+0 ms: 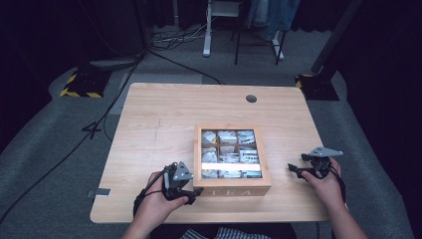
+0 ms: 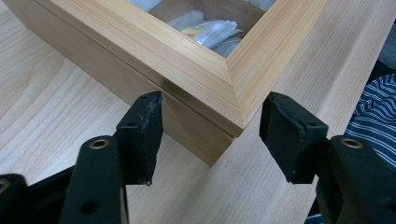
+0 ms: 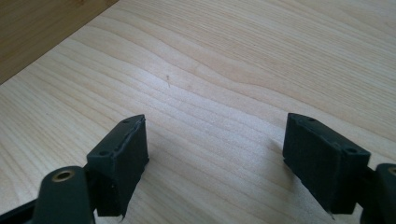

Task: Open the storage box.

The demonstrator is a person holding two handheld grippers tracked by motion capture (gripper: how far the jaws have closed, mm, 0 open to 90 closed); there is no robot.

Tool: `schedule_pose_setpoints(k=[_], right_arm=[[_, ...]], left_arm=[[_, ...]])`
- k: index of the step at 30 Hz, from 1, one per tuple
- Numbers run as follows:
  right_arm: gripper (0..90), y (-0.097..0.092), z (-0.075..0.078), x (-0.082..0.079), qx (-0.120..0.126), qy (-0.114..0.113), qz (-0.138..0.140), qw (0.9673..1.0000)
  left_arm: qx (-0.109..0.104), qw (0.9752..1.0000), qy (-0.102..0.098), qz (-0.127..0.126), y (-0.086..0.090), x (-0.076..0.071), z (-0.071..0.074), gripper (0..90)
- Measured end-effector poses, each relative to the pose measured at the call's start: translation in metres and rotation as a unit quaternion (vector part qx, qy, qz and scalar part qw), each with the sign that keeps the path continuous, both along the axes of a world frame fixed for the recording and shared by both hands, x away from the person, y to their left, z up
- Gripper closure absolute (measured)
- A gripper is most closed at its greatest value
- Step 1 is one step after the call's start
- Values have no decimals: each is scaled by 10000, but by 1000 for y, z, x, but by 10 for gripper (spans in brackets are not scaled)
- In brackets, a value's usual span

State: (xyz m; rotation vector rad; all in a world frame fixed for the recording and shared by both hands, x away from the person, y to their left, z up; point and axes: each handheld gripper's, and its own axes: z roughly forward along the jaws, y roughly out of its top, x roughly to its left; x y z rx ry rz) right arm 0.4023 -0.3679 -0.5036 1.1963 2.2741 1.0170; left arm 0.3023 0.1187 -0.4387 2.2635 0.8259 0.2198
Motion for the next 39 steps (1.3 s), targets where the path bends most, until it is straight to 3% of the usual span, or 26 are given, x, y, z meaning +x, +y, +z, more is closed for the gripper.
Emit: schedule_pose_setpoints(k=[10, 12, 14, 21, 39], right_arm=[[221, 0, 0, 0, 1, -2, 1, 10000], [221, 0, 0, 0, -2, 4, -5, 10000], [221, 0, 0, 0, 3, -1, -5, 10000], [221, 0, 0, 0, -2, 2, -1, 10000], [221, 0, 0, 0, -2, -3, 3, 10000]], left_arm=[[96, 9997, 194, -75, 3, 0, 6, 504], [54, 9998, 123, -126, 4, 0, 8, 526], [-36, 9997, 190, -145, 5, -1, 12, 597], [-37, 9996, 232, -141, 5, -1, 14, 612], [-472, 9988, -135, -91, 15, -5, 36, 712]])
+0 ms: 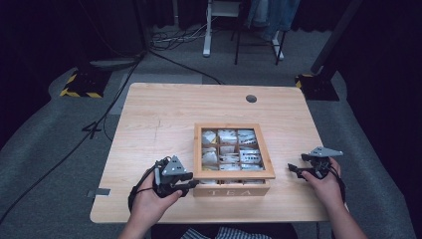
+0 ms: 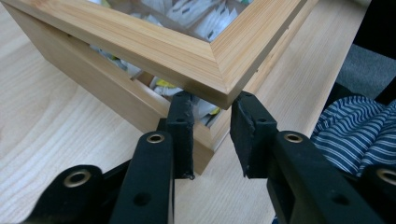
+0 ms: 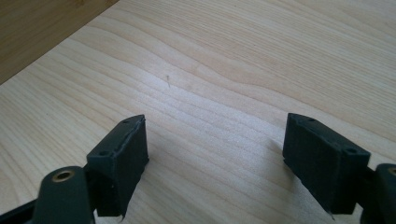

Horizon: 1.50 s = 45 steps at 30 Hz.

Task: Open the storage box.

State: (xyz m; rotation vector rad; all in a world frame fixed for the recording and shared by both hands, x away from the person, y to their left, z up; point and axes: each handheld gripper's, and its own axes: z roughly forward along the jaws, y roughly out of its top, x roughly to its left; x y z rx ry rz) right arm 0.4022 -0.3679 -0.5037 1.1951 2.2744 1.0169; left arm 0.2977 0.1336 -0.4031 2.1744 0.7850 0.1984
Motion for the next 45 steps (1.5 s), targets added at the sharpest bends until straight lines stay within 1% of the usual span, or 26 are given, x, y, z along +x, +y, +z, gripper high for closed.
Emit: schedule_pose_setpoints(k=[5, 6, 7, 14, 17, 18, 19, 20, 21, 22, 24, 25, 27, 28, 29, 30, 31, 32, 34, 36, 37, 38, 39, 42, 43, 45], right_arm=[[221, 0, 0, 0, -2, -3, -2, 10000], [221, 0, 0, 0, -2, -3, -2, 10000], [221, 0, 0, 0, 4, -2, -12, 10000], [221, 0, 0, 0, 8, -2, -15, 10000], [222, 0, 0, 0, 3, -5, -21, 10000], [222, 0, 0, 0, 3, -5, -21, 10000], [222, 0, 0, 0, 11, -3, -21, 10000], [222, 0, 0, 0, 11, -3, -21, 10000], [222, 0, 0, 0, 12, -4, -21, 10000], [222, 0, 0, 0, 9, -4, -18, 10000], [222, 0, 0, 0, 13, -4, -21, 10000], [223, 0, 0, 0, 11, -4, -19, 10000], [224, 0, 0, 0, 10, -4, -21, 10000], [228, 0, 0, 0, 14, -9, -28, 10000], [228, 0, 0, 0, 14, -9, -28, 10000], [234, 0, 0, 0, 11, -17, -43, 10000], [235, 0, 0, 0, 11, -18, -43, 10000], [235, 0, 0, 0, 11, -18, -43, 10000], [239, 0, 0, 0, 16, -21, -59, 10000], [242, 0, 0, 0, 15, -20, -64, 10000], [245, 0, 0, 0, 16, -21, -73, 10000], [245, 0, 0, 0, 16, -21, -73, 10000], [246, 0, 0, 0, 17, -22, -75, 10000], [249, -1, 0, 0, 21, -21, -91, 10000], [251, -1, 0, 0, 20, -21, -95, 10000], [254, -1, 0, 0, 12, -27, -108, 9999]], left_arm=[[-104, 9998, -144, 27, 3, 0, 7, 738], [-104, 9998, -144, 27, 3, 0, 7, 743], [-156, 9997, -213, 14, 4, 1, 10, 749], [-279, 9990, -351, 54, 6, 2, 17, 778], [-362, 9985, -415, 69, 8, 4, 20, 792], [-419, 9982, -414, 75, 8, 5, 21, 792], [-449, 9978, -468, 106, 10, 6, 23, 804], [-449, 9978, -468, 106, 10, 6, 23, 826], [-480, 9976, -478, 108, 10, 7, 23, 826], [-545, 9974, -453, 123, 11, 7, 24, 835], [-578, 9971, -480, 122, 12, 9, 25, 838], [-674, 9965, -485, 126, 13, 10, 27, 838], [-700, 9962, -498, 106, 13, 11, 27, 836], [-819, 9953, -507, 104, 13, 12, 28, 835], [-819, 9953, -507, 104, 13, 12, 28, 836], [-909, 9943, -539, 102, 13, 13, 28, 837], [-1024, 9928, -612, 61, 13, 14, 30, 840], [-1024, 9928, -612, 61, 13, 14, 30, 844], [-1141, 9909, -705, 67, 12, 16, 32, 849], [-1172, 9900, -785, 77, 13, 17, 33, 852], [-1220, 9890, -834, 88, 13, 19, 35, 858], [-1220, 9890, -834, 88, 13, 19, 35, 860], [-1220, 9885, -885, 95, 13, 20, 35, 860], [-1289, 9872, -936, 82, 12, 22, 37, 867], [-1287, 9863, -1028, 90, 11, 24, 38, 870], [-1293, 9855, -1097, 107, 10, 26, 38, 872]])
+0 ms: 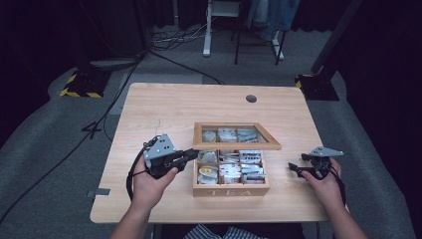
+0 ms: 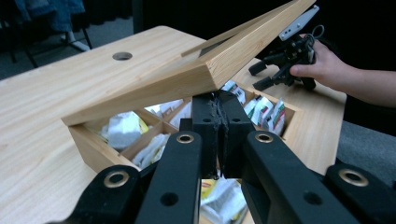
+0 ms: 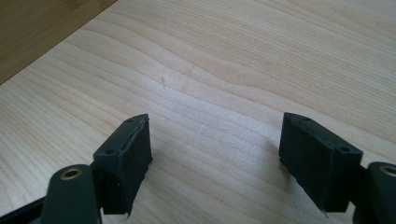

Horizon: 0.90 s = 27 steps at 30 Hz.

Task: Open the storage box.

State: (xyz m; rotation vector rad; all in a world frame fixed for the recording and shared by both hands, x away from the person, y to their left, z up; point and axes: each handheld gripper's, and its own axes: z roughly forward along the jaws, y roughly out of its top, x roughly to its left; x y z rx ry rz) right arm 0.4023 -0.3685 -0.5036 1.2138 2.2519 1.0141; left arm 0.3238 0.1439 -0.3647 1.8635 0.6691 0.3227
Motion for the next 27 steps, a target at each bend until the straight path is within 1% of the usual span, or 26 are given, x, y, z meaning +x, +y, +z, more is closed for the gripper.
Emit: schedule_pose_setpoints(k=[1, 4, 6, 7, 8, 9, 10, 13, 16, 19, 22, 24, 27], right_arm=[[254, 0, 0, 0, 0, 0, 0, 10000], [254, 0, 0, 0, 0, -7, -21, 10000], [254, 0, 0, 0, -6, -9, -38, 10000], [254, 0, 0, 0, -6, -9, -38, 10000], [254, 0, 0, 1, -7, -10, -44, 10000], [254, 0, 0, 1, 0, -10, -62, 10000], [254, 0, 0, 1, -4, -5, -74, 10000], [254, 0, 0, 1, -3, 4, -91, 10000], [254, 0, 0, 2, -5, -1, -103, 9999], [254, 0, 0, 2, -5, -4, -116, 9999], [254, 0, 0, 3, -6, -3, -118, 9999], [254, 1, 0, 3, -7, -3, -118, 9999], [254, 1, 0, 3, -11, -6, -114, 9999]], left_arm=[[0, 10000, 0, 0, 0, 0, 0, 874], [11, 9999, -93, 51, -1, 3, 1, 876], [51, 9997, -198, 131, -2, 5, 2, 877], [51, 9997, -198, 131, -2, 5, 2, 877], [56, 9995, -240, 181, -2, 6, 2, 877], [45, 9994, -263, 208, -2, 7, 2, 878], [-31, 9992, -313, 227, -2, 10, 2, 884], [-68, 9990, -355, 259, -2, 11, 2, 888], [-72, 9981, -517, 342, -3, 12, 3, 889], [-189, 9970, -645, 386, -4, 16, 5, 892], [-244, 9966, -680, 401, -6, 18, 6, 893], [-237, 9961, -724, 441, -8, 21, 7, 893], [-211, 9960, -724, 468, -9, 23, 8, 893]])
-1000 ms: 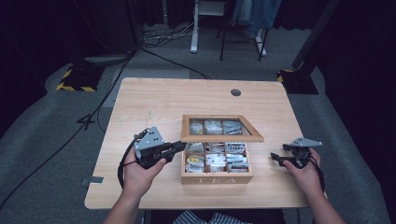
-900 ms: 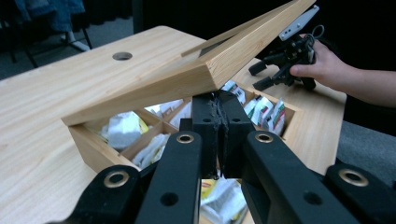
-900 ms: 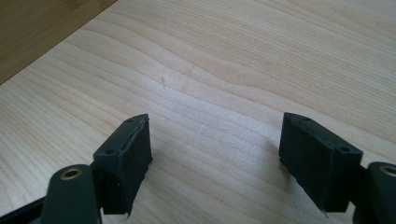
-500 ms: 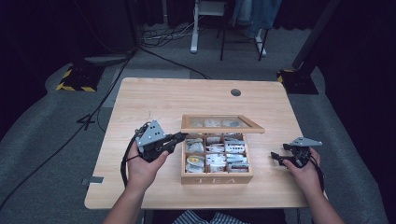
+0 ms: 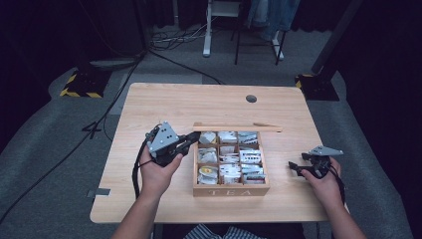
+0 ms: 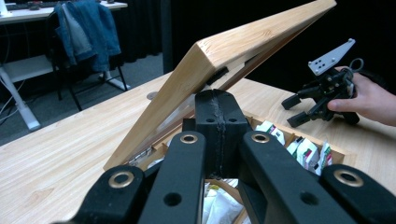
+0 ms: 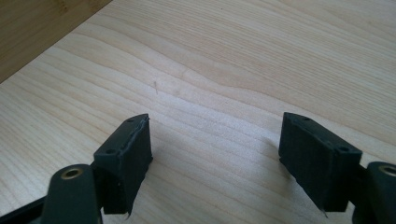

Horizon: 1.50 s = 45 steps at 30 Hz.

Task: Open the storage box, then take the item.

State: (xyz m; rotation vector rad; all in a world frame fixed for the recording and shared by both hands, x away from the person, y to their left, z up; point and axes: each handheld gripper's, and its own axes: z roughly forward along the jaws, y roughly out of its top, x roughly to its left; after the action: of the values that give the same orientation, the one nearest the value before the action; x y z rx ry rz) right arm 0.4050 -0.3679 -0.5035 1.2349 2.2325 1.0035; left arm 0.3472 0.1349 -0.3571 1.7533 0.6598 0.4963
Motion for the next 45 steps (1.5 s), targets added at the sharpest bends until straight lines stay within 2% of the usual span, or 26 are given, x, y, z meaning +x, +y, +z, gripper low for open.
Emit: schedule_pose_setpoints(k=[10, 12, 13, 15, 17, 19, 20, 21, 22, 25, 29, 39, 45], right_arm=[[256, 0, 0, 0, -30, 3, -26, 10000], [284, 1, 1, -1, -30, 9, -47, 10000], [326, 2, 1, -1, -46, 30, -30, 10000], [451, 3, 7, -1, -122, 173, 16, 9998], [478, 4, 12, -2, -183, 275, 11, 9995], [524, 7, 24, -6, 56, 150, 24, 9999], [524, 7, 24, -6, 56, 150, 24, 9999], [544, 10, 35, -8, 153, 64, 94, 9998], [544, 10, 35, -8, 153, 64, 94, 9998], [569, 18, 51, -12, 272, -25, 228, 9994], [580, 26, 63, -15, 351, -89, 369, 9987], [624, 47, 82, -22, 447, -123, 711, 9964], [645, 65, 95, -27, 499, -108, 1020, 9935]], left_arm=[[-147, 9997, 40, 165, 0, 11, 4, 896], [-153, 9997, 71, 178, 0, 13, 6, 896], [-131, 9997, 89, 183, -1, 14, 7, 896], [-116, 9997, 122, 180, -2, 15, 8, 895], [-99, 9996, 161, 187, -3, 16, 9, 896], [-66, 9997, 174, 179, -3, 17, 9, 896], [-72, 9996, 184, 176, -3, 17, 9, 896], [-82, 9996, 205, 165, -3, 17, 9, 896], [-82, 9996, 205, 165, -3, 17, 9, 896], [-33, 9996, 241, 163, -3, 17, 9, 896], [-23, 9996, 238, 159, -3, 17, 8, 896], [11, 9996, 252, 137, -4, 19, 9, 896], [39, 9995, 314, 64, -5, 21, 7, 896]])
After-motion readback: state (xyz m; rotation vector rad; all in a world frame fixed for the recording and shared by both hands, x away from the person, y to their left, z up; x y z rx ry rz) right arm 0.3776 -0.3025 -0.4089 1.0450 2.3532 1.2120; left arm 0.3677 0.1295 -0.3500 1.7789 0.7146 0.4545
